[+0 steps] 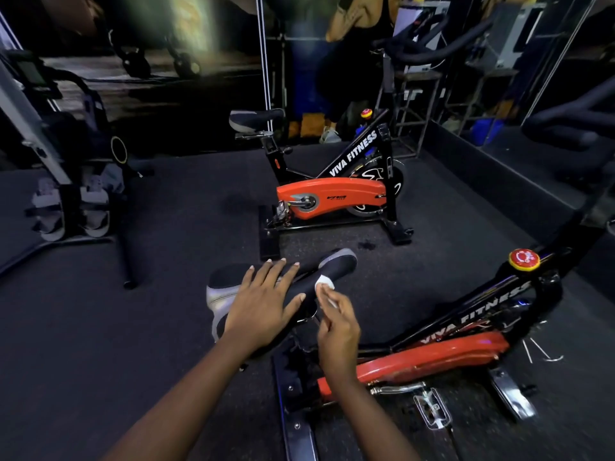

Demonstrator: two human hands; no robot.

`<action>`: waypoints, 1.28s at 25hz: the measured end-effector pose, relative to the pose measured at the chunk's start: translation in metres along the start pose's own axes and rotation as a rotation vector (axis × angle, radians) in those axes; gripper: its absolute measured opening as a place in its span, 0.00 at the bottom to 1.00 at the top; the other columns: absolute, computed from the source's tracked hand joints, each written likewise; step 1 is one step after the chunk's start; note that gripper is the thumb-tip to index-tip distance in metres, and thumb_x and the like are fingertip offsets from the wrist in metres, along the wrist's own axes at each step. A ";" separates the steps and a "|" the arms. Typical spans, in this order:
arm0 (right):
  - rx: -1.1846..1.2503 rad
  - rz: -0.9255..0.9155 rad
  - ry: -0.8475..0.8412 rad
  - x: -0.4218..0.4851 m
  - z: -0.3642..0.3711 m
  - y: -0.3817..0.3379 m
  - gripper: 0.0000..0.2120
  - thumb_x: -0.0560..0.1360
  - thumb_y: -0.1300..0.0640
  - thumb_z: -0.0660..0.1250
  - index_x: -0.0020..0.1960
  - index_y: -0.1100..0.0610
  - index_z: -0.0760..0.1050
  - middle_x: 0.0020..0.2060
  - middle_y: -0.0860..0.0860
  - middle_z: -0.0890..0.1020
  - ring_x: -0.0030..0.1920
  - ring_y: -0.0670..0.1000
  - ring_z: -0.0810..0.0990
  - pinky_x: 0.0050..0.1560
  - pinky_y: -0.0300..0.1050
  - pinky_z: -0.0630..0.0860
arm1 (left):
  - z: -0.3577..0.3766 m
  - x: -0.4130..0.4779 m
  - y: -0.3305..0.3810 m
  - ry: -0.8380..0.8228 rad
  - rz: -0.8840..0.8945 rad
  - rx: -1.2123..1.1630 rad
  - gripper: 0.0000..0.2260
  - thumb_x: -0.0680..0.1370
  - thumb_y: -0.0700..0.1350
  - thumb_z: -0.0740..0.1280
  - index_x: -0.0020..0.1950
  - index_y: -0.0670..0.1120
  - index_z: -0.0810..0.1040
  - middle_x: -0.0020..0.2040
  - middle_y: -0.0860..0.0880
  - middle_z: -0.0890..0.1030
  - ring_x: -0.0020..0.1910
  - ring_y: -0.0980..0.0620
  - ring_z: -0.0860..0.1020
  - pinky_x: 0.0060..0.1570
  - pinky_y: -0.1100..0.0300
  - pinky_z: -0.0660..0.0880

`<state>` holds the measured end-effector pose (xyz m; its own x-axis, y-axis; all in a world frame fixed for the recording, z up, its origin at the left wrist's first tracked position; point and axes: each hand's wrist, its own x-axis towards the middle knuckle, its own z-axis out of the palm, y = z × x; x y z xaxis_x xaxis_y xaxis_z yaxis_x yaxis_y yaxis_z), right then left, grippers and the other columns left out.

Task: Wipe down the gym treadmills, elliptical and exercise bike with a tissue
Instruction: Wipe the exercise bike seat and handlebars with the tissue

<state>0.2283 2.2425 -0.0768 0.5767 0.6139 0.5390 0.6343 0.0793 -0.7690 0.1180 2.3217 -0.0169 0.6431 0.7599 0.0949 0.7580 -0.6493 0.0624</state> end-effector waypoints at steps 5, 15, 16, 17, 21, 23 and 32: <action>0.056 0.050 0.097 0.004 -0.017 -0.006 0.17 0.71 0.70 0.59 0.57 0.62 0.79 0.53 0.53 0.80 0.55 0.40 0.76 0.59 0.27 0.68 | -0.001 0.002 -0.007 -0.033 0.049 -0.031 0.49 0.62 0.71 0.19 0.78 0.54 0.46 0.79 0.50 0.52 0.77 0.51 0.49 0.74 0.53 0.44; 0.031 0.273 0.249 0.012 0.013 -0.018 0.26 0.67 0.80 0.59 0.60 0.62 0.78 0.55 0.52 0.80 0.57 0.44 0.77 0.59 0.25 0.66 | -0.006 -0.008 -0.034 -0.101 0.249 -0.089 0.49 0.61 0.71 0.18 0.78 0.55 0.42 0.79 0.48 0.45 0.78 0.50 0.44 0.72 0.56 0.38; 0.028 0.256 0.245 0.002 0.017 -0.021 0.26 0.67 0.80 0.59 0.60 0.61 0.78 0.55 0.51 0.79 0.57 0.41 0.76 0.60 0.26 0.67 | -0.006 -0.008 -0.036 -0.105 0.264 -0.099 0.48 0.61 0.71 0.18 0.77 0.55 0.41 0.79 0.47 0.45 0.78 0.50 0.44 0.72 0.56 0.37; 0.031 0.249 0.241 -0.008 0.021 -0.025 0.27 0.67 0.80 0.59 0.60 0.61 0.78 0.56 0.50 0.79 0.57 0.39 0.76 0.61 0.28 0.67 | -0.006 -0.009 -0.038 -0.108 0.277 -0.108 0.48 0.60 0.71 0.17 0.77 0.55 0.40 0.79 0.47 0.44 0.78 0.50 0.44 0.72 0.56 0.37; 0.063 0.244 0.201 -0.050 0.036 -0.049 0.26 0.68 0.76 0.58 0.61 0.58 0.76 0.57 0.46 0.79 0.59 0.39 0.76 0.62 0.32 0.69 | -0.004 -0.009 -0.043 -0.101 0.314 -0.113 0.50 0.59 0.71 0.16 0.78 0.55 0.41 0.79 0.48 0.43 0.77 0.50 0.43 0.73 0.55 0.39; 0.076 0.225 0.198 -0.056 0.031 -0.059 0.27 0.67 0.74 0.56 0.61 0.57 0.77 0.57 0.44 0.79 0.59 0.41 0.77 0.62 0.34 0.69 | -0.004 -0.009 -0.043 -0.094 0.325 -0.107 0.51 0.59 0.70 0.15 0.78 0.54 0.41 0.79 0.47 0.44 0.77 0.49 0.43 0.74 0.54 0.40; -0.222 0.267 0.043 -0.001 0.023 -0.054 0.20 0.74 0.71 0.58 0.62 0.60 0.76 0.59 0.57 0.77 0.60 0.53 0.74 0.59 0.32 0.66 | -0.006 -0.010 -0.042 -0.056 0.327 -0.145 0.50 0.60 0.70 0.16 0.78 0.55 0.43 0.79 0.47 0.47 0.78 0.48 0.45 0.74 0.52 0.42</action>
<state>0.1817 2.2555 -0.0437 0.7555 0.5563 0.3460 0.5516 -0.2551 -0.7941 0.0796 2.3410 -0.0144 0.8571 0.5092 0.0785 0.4903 -0.8530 0.1789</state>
